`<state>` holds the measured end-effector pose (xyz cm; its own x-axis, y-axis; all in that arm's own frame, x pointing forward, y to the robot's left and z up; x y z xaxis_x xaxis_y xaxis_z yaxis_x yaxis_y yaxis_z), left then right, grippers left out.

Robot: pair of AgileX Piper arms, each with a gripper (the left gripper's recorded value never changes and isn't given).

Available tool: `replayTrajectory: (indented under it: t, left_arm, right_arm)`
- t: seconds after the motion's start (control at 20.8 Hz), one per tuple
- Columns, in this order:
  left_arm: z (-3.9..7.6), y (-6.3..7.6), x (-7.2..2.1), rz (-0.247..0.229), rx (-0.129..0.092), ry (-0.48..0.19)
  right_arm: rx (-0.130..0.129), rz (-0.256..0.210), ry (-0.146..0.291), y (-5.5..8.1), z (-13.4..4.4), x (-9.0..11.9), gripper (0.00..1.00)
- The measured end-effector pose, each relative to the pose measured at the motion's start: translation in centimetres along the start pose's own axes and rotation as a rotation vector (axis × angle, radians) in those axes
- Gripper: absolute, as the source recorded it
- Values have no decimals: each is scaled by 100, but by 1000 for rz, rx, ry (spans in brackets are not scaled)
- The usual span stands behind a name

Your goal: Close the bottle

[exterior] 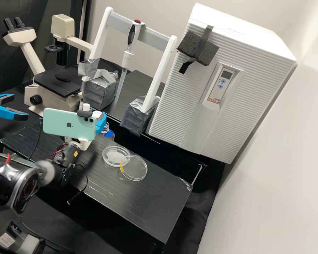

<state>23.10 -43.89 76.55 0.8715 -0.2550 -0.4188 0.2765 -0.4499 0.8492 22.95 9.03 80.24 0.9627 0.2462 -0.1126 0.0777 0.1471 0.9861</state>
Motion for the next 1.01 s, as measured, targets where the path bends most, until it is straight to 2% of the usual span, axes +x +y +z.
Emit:
replayTrajectory:
  t: [0.43, 0.58, 0.87, 1.01]
  left_arm:
    - [0, -1, -1, -2, 2, -2]
    - [0, -1, -1, -2, 2, -2]
    - [0, -1, -1, -2, 2, -2]
    - [0, -1, -1, -2, 2, -2]
  right_arm:
    - [-1, -30, -19, -69, 50, 143, 0]
    - [-14, -20, -30, -45, 80, 197, 0]
    - [-17, 9, -63, 26, 173, 274, 0]
    - [-17, 7, -74, 22, 205, 302, 0]
